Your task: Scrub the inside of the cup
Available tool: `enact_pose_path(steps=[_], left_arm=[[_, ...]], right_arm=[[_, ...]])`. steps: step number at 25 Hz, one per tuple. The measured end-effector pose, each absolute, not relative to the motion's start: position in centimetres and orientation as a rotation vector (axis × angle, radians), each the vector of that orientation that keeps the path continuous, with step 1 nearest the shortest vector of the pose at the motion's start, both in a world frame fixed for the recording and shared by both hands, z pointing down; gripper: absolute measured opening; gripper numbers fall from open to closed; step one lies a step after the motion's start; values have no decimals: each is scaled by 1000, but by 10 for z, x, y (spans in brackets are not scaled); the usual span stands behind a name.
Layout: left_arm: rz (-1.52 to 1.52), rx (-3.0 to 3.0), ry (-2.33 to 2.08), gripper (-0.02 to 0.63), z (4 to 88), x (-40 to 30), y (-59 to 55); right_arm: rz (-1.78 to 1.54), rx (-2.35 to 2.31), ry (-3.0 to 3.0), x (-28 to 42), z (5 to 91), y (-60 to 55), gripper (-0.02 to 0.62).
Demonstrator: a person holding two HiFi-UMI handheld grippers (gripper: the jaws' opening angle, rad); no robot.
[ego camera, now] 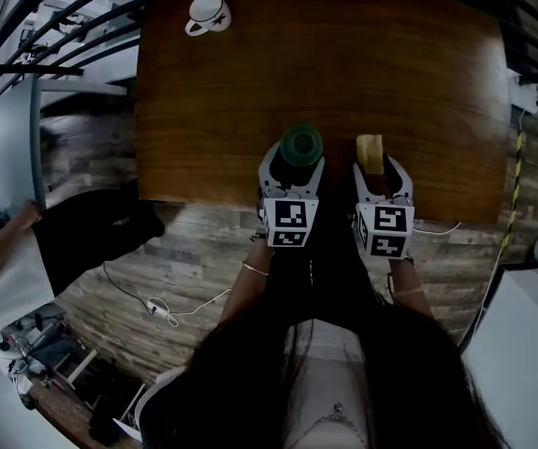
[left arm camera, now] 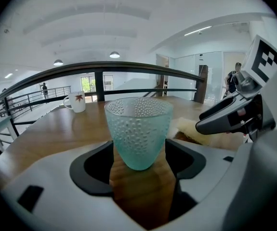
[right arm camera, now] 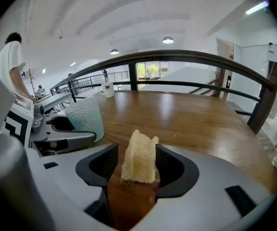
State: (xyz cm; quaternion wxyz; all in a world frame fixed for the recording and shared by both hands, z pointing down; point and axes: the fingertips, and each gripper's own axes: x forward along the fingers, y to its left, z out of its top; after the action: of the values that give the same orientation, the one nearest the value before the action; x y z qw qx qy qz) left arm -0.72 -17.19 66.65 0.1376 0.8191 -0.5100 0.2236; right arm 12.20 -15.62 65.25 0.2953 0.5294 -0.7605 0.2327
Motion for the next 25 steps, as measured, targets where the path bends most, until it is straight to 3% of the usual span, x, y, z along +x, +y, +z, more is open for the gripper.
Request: enact_pose_path(steps=[25], left_arm=[[740,2263,-1513,368,687,-2,-192]], right_arm=[[839,1373,-1927,129,688,-155,270]])
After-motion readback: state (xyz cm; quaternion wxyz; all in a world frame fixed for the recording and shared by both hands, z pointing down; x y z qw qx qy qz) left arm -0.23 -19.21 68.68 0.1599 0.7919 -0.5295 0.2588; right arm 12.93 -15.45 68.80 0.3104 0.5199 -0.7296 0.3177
